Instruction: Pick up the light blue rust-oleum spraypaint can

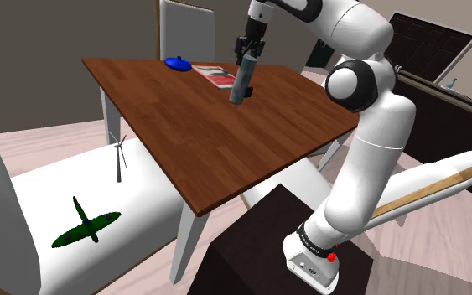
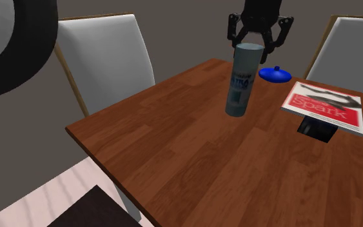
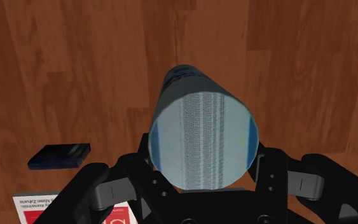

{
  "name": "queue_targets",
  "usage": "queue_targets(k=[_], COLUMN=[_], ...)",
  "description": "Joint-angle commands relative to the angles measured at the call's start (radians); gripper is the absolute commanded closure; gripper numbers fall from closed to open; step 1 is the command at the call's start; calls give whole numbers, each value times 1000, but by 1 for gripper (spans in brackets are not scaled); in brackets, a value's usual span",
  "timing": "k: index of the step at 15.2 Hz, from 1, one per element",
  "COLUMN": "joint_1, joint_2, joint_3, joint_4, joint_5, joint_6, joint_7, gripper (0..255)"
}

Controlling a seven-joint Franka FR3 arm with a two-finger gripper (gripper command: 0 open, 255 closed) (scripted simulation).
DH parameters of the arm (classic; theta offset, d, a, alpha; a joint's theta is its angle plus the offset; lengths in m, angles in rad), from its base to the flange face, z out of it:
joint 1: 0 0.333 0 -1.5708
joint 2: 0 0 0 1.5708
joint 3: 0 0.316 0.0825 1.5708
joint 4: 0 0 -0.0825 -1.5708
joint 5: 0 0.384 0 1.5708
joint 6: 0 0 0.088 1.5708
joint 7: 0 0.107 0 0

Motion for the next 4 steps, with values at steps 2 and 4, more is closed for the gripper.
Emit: queue_targets(k=[2,4], joint_1=[-8,-8], joint_2=[30,31], joint_3=[-1,-1], joint_4=[87,91], joint_5=[7,8], joint_6=[-57,-60], joint_7=[-1,-1], gripper=[255,255])
